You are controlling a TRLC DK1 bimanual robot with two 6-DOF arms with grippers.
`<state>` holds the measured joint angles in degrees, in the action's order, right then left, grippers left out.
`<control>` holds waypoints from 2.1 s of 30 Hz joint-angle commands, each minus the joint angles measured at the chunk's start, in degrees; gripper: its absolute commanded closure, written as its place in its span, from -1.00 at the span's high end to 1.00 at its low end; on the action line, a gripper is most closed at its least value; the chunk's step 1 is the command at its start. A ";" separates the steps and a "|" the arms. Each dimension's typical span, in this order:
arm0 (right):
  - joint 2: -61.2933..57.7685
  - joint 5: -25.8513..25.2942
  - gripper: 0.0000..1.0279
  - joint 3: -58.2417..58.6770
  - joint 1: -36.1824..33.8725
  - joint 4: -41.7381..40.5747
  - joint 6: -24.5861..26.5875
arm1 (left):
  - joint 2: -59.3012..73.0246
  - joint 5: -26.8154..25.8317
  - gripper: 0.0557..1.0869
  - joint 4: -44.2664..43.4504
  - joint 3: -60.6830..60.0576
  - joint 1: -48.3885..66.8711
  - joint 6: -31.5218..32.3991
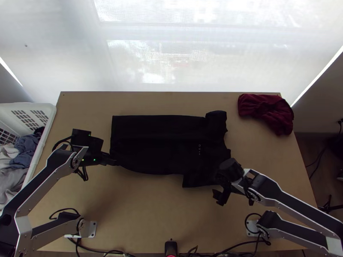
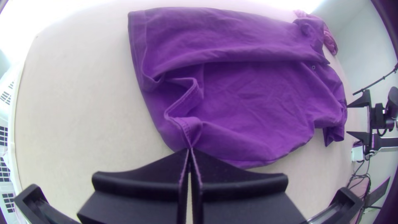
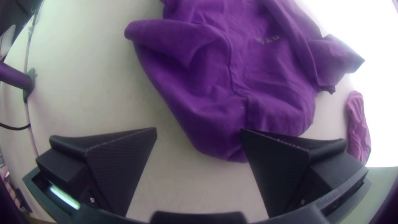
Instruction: Fold the t-shirt
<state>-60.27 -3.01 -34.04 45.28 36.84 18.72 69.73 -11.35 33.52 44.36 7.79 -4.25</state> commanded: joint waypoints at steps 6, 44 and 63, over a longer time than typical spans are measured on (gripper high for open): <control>-3.54 -0.16 0.68 -0.06 3.68 -5.55 0.79 | 0.49 0.02 -0.93 -0.03 0.20 -1.11 0.21; -1.43 -0.95 -0.95 -15.53 -12.58 -4.76 7.21 | -4.61 0.02 -0.93 3.48 1.78 -5.42 -0.85; -11.01 -0.25 -0.95 -23.35 -21.28 -8.89 9.49 | 4.01 0.02 -0.93 2.43 13.91 -6.30 -1.02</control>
<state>-67.05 -3.60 -54.46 26.63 29.80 27.53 69.95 -11.33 36.99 54.04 1.98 -5.61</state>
